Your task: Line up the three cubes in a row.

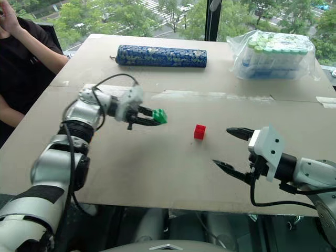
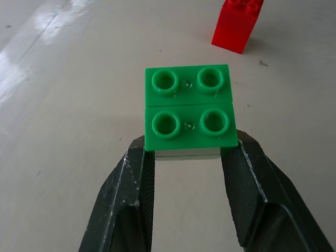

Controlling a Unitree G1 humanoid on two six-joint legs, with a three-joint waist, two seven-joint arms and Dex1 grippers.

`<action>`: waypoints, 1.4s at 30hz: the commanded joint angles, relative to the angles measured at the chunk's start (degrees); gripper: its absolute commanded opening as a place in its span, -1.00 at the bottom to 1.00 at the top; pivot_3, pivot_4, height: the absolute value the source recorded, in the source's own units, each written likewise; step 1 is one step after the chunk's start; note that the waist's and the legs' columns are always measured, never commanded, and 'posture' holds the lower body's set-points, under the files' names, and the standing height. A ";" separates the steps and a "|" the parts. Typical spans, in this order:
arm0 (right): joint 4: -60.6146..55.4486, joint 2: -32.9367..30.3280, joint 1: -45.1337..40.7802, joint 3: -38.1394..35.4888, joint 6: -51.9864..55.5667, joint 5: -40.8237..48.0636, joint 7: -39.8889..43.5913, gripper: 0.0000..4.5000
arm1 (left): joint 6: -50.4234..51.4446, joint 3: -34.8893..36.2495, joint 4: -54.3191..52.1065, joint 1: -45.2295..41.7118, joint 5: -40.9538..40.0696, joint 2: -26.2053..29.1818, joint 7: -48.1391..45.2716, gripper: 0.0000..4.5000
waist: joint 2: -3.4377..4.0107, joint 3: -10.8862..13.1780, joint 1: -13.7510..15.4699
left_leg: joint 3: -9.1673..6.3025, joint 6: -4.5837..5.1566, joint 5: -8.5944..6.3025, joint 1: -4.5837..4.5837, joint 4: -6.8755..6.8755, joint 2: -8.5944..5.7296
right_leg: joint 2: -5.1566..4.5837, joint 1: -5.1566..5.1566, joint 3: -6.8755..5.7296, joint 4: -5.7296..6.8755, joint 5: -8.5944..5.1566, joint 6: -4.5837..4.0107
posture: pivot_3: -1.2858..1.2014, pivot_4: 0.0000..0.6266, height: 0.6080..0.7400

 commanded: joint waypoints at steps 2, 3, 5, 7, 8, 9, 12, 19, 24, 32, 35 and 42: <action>-1.83 -1.44 4.51 -4.79 -2.79 0.58 2.42 1.00 | -1.85 -2.35 0.90 -2.81 2.90 -2.08 0.20 -0.40 | -0.01 0.01 -0.09 | -0.05 0.00 0.00 -0.01 -0.02 0.00 | 0.03 -0.01 -0.01 0.00 0.00 0.00 | 0.03 -0.52 1.00; -1.78 -1.56 5.24 -5.19 -3.05 0.53 2.60 1.00 | -1.50 -2.65 1.03 -3.15 3.12 -2.39 -0.55 -0.40 | -0.01 0.01 -0.12 | -0.06 0.00 0.00 0.00 -0.02 -0.01 | 0.05 -0.01 -0.01 0.00 -0.01 0.01 | 0.03 -0.52 1.00; -1.50 -1.61 6.22 -5.65 -3.70 0.41 2.71 1.00 | -2.09 -3.26 1.34 -3.61 3.77 -2.70 -1.06 -0.40 | -0.01 0.01 -0.10 | -0.06 0.00 0.00 0.00 -0.01 -0.01 | 0.04 -0.01 0.00 0.00 -0.01 0.02 | 0.03 -0.52 1.00; -0.99 -1.48 7.01 -6.03 -4.67 0.11 3.02 1.00 | -2.66 -3.99 1.54 -4.12 4.40 -2.83 -2.02 -0.40 | -0.01 0.01 0.05 | -0.06 0.00 0.00 0.00 0.00 -0.01 | 0.04 0.00 -0.02 0.01 -0.01 0.02 | 0.03 -0.52 1.00; -0.76 -1.37 7.29 -6.14 -5.06 -0.03 3.02 1.00 | -3.16 -4.39 1.66 -4.32 4.93 -2.74 -2.24 -0.40 | -0.01 0.01 0.10 | -0.07 0.00 0.00 0.00 0.00 -0.02 | 0.04 0.00 -0.02 0.01 -0.01 0.02 | 0.03 -0.52 1.00; -0.66 -1.32 7.43 -6.12 -5.28 -0.08 2.93 1.00 | -3.54 -4.59 1.81 -4.45 5.29 -2.65 -2.40 -0.40 | -0.01 0.01 0.14 | -0.07 0.00 0.00 0.00 0.01 -0.02 | 0.04 0.00 -0.02 0.01 -0.01 0.02 | 0.03 -0.52 1.00; -0.44 -1.03 7.88 -5.77 -6.06 -0.36 2.39 1.00 | -4.70 -5.40 2.27 -4.93 6.48 -2.23 -2.51 -0.40 | -0.01 0.01 0.15 | -0.07 0.00 0.00 0.00 0.01 -0.02 | 0.03 0.01 -0.02 0.01 -0.01 0.02 | 0.03 -0.52 1.00; -0.74 -0.62 8.07 -4.77 -6.63 -0.50 1.24 1.00 | -5.59 -6.01 3.39 -5.74 8.17 -2.69 -1.88 -0.40 | -0.01 0.01 0.26 | -0.08 0.00 0.00 -0.01 0.01 -0.03 | 0.03 0.01 -0.03 0.01 -0.01 0.02 | 0.03 -0.52 1.00; -0.94 -0.83 8.74 -5.24 -6.97 -0.35 1.26 1.00 | -6.47 -6.02 4.47 -6.01 8.90 -2.98 -1.24 -0.40 | -0.01 0.01 0.26 | -0.09 0.00 0.00 -0.01 0.01 -0.03 | 0.03 0.01 -0.04 0.01 -0.01 0.02 | 0.03 -0.52 1.00; -1.48 -0.92 9.19 -5.36 -6.86 -0.10 0.94 1.00 | -7.09 -5.72 5.13 -6.03 8.90 -3.69 -0.39 0.20 | -0.02 0.01 0.32 | -0.10 0.00 0.00 0.00 0.02 -0.03 | 0.03 0.02 -0.04 0.02 -0.01 0.02 | 0.03 -0.52 1.00; -1.72 -0.95 9.45 -5.57 -6.44 0.46 0.91 1.00 | -7.11 -5.01 4.44 -5.82 7.95 -3.41 -1.14 0.78 | -0.02 0.01 0.29 | -0.10 0.00 0.00 -0.01 0.02 -0.03 | 0.02 0.02 -0.05 0.02 -0.01 0.02 | 0.03 -0.52 1.00; -1.21 -1.13 7.34 -3.66 -6.58 1.18 1.12 1.00 | 6.78 -0.88 -11.20 0.61 -2.42 4.66 -5.34 0.99 | 0.00 0.01 -0.28 | -0.11 0.00 0.00 0.02 0.01 -0.02 | 0.03 0.01 -0.03 0.05 -0.01 0.02 | 0.03 -0.52 1.00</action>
